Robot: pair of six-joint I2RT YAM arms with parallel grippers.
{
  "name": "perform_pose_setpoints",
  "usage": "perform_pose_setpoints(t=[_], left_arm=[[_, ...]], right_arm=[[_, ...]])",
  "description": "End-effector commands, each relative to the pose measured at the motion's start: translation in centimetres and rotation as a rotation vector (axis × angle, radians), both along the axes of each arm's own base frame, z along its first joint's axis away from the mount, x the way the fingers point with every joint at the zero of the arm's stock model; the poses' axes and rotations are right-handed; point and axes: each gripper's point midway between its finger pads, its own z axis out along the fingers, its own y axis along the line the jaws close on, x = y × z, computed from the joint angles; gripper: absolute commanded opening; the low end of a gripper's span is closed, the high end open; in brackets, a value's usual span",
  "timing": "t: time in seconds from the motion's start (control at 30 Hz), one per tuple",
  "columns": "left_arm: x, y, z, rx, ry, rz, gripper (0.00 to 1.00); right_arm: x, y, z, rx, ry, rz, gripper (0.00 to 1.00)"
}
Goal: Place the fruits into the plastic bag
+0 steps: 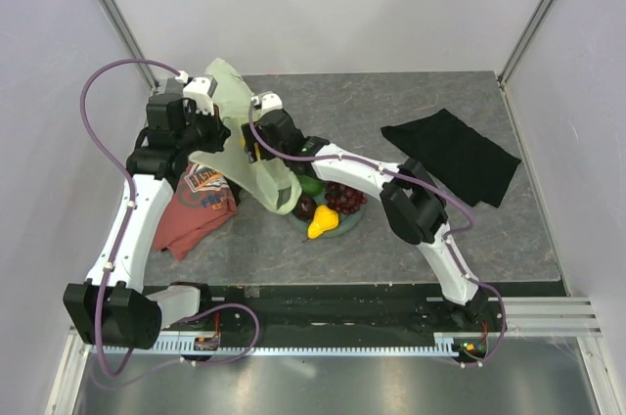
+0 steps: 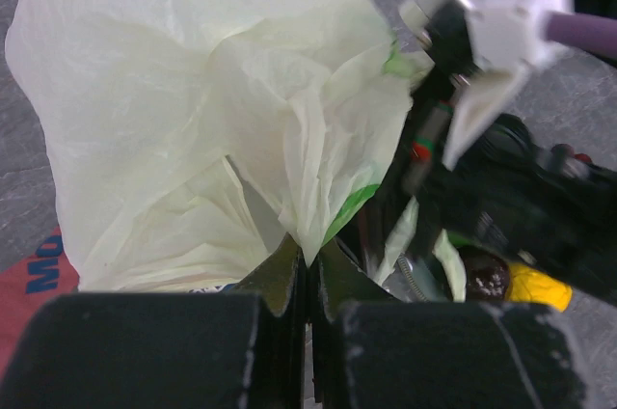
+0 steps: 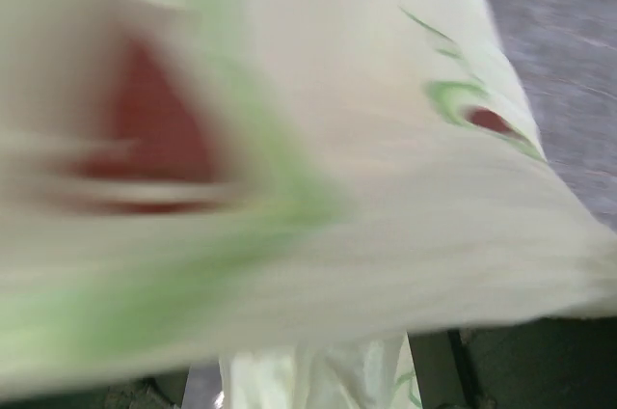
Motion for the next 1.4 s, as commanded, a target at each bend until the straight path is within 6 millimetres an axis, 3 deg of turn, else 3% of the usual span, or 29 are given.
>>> perform_pose_setpoints(t=[0.0, 0.17, 0.27, 0.4, 0.47, 0.57, 0.63, 0.83, 0.97, 1.03, 1.07, 1.1, 1.13, 1.17, 1.2, 1.23, 1.27, 1.3, 1.33, 1.37], left_arm=[[-0.1, -1.2, 1.5, -0.086, -0.032, -0.047, 0.02], [-0.3, -2.2, 1.9, -0.148, -0.029, -0.100, 0.01], [-0.5, -2.7, 2.1, -0.175, -0.027, -0.130, 0.02], [-0.6, -3.1, 2.2, -0.197, -0.027, -0.155, 0.01], [-0.6, -3.2, 2.2, -0.202, -0.024, -0.161, 0.02], [-0.6, -3.3, 2.3, -0.211, -0.024, -0.165, 0.02], [-0.5, -3.3, 2.1, -0.216, -0.016, -0.166, 0.02], [-0.5, -3.3, 2.0, -0.224, -0.011, -0.167, 0.01], [-0.5, -3.2, 1.9, -0.224, -0.007, -0.162, 0.02], [-0.4, -3.1, 1.9, -0.222, -0.009, -0.156, 0.02], [-0.4, -3.1, 1.8, -0.221, -0.007, -0.155, 0.02], [-0.3, -3.0, 1.7, -0.219, -0.004, -0.150, 0.01], [-0.3, -2.9, 1.7, -0.218, -0.005, -0.143, 0.02], [-0.2, -2.9, 1.7, -0.216, -0.006, -0.142, 0.01], [-0.2, -2.8, 1.7, -0.216, -0.006, -0.137, 0.02], [-0.1, -2.5, 1.6, -0.211, -0.005, -0.126, 0.01], [-0.1, -2.4, 1.6, -0.208, -0.007, -0.121, 0.02], [-0.1, -2.3, 1.5, -0.206, -0.006, -0.115, 0.02], [0.0, -2.1, 1.6, -0.203, -0.009, -0.107, 0.02], [0.0, -2.0, 1.5, -0.200, -0.006, -0.105, 0.01]], right_arm=[[3.9, -1.1, 1.1, 0.033, -0.060, -0.178, 0.45], [6.0, -1.3, 2.2, 0.113, -0.077, -0.268, 0.46], [7.1, -1.9, 1.2, 0.104, -0.093, -0.342, 0.50], [8.0, -1.6, -0.6, 0.089, -0.091, -0.365, 0.63], [8.2, -1.2, -0.7, 0.090, -0.091, -0.348, 0.70], [8.1, -0.6, -1.6, 0.092, -0.076, -0.314, 0.91], [8.2, -0.3, -1.8, 0.098, -0.064, -0.294, 0.96], [8.1, -0.1, -2.1, 0.108, -0.046, -0.264, 0.98], [7.8, 0.3, -0.6, 0.143, -0.062, -0.238, 0.98], [7.3, 0.3, -0.9, 0.143, -0.055, -0.216, 0.98], [7.2, 0.5, 0.9, 0.183, -0.076, -0.200, 0.98], [6.3, 0.5, -0.1, 0.178, -0.058, -0.162, 0.98], [6.0, 0.5, 0.3, 0.190, -0.068, -0.143, 0.98], [5.5, 0.7, 3.0, 0.248, -0.104, -0.118, 0.98], [4.9, 0.7, 3.4, 0.260, -0.112, -0.099, 0.97], [3.6, 0.3, 1.8, 0.237, -0.092, -0.073, 0.97], [2.9, 0.1, 4.8, 0.293, -0.139, -0.060, 0.97], [2.2, -0.3, 5.3, 0.303, -0.152, -0.048, 0.96], [0.4, -0.8, 3.0, 0.274, -0.125, -0.014, 0.96], [-0.4, -1.2, 6.5, 0.333, -0.192, 0.005, 0.96]])
